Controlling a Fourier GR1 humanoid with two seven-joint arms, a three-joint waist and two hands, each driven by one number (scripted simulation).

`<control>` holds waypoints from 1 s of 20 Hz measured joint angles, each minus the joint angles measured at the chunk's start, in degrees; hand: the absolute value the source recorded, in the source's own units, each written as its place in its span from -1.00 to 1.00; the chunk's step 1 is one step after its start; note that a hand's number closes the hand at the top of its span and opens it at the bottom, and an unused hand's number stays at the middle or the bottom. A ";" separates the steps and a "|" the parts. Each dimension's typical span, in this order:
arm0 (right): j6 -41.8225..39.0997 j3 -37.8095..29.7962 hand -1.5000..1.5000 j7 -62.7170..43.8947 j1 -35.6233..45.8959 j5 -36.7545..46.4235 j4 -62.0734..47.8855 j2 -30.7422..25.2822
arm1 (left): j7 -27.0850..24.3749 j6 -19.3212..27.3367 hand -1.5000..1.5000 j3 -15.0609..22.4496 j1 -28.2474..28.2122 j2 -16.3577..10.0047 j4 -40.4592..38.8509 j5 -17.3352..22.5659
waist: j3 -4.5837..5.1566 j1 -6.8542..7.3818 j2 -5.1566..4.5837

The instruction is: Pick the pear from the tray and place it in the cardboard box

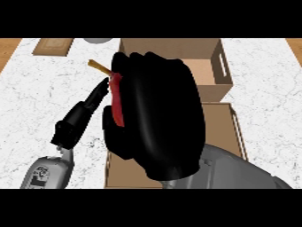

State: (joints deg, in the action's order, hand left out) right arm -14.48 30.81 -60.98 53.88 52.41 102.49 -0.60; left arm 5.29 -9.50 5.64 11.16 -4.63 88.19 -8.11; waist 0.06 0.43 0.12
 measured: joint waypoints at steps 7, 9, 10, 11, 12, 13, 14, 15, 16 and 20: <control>1.29 -7.86 1.00 3.46 4.34 -0.36 -9.00 0.30 | -0.44 -0.48 0.00 -0.44 0.29 -0.37 -0.02 -0.24 | -0.03 0.05 -0.11; 2.39 -10.29 1.00 5.39 4.63 -0.35 -11.61 0.25 | -0.51 -0.20 0.00 -0.30 0.36 -0.03 -0.13 -0.58 | -0.03 0.03 -0.14; 3.06 -11.68 1.00 6.19 5.04 -0.27 -13.21 0.15 | -1.13 -0.27 0.00 -0.26 -0.44 -0.04 -0.13 -0.59 | -0.02 0.08 -0.16; 3.93 -12.61 1.00 7.06 5.18 0.05 -14.80 0.23 | -0.65 -0.55 0.00 -0.61 -0.18 -0.22 0.07 -0.26 | -0.03 0.09 -0.17; 4.80 -13.93 1.00 8.08 5.86 0.23 -16.84 0.02 | -0.53 -1.15 0.00 -0.90 -0.52 -0.73 0.65 0.15 | -0.03 0.18 -0.19; 5.39 -14.30 1.00 8.21 6.88 0.52 -18.71 0.12 | 0.43 -1.41 0.00 -1.04 -0.15 -0.74 1.13 0.48 | -0.04 0.21 -0.20; 5.70 -15.34 1.00 9.23 7.41 0.59 -20.17 -0.35 | -0.44 -1.30 0.00 -1.30 0.15 -0.72 0.02 0.31 | -0.02 0.15 -0.21; 5.97 -16.26 1.00 9.74 8.48 0.92 -22.31 -0.47 | -1.02 -1.11 0.00 -1.12 -0.15 -0.61 0.00 -0.04 | -0.03 0.18 -0.22; 6.28 -16.84 1.00 10.25 8.93 1.37 -23.75 -0.67 | -0.91 -0.85 0.00 -1.03 0.58 -0.21 -0.57 -0.25 | -0.02 0.12 -0.23; 9.89 -17.87 1.00 14.02 10.39 3.66 -32.37 -0.33 | -0.97 -0.40 0.00 -0.46 0.18 0.68 -0.51 -0.71 | -0.03 0.31 -0.29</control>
State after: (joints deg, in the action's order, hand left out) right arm -4.59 12.94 -46.96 64.27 56.07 70.13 -0.93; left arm 4.32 -9.89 5.18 11.34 -3.95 87.68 -8.81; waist 0.02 0.74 -0.16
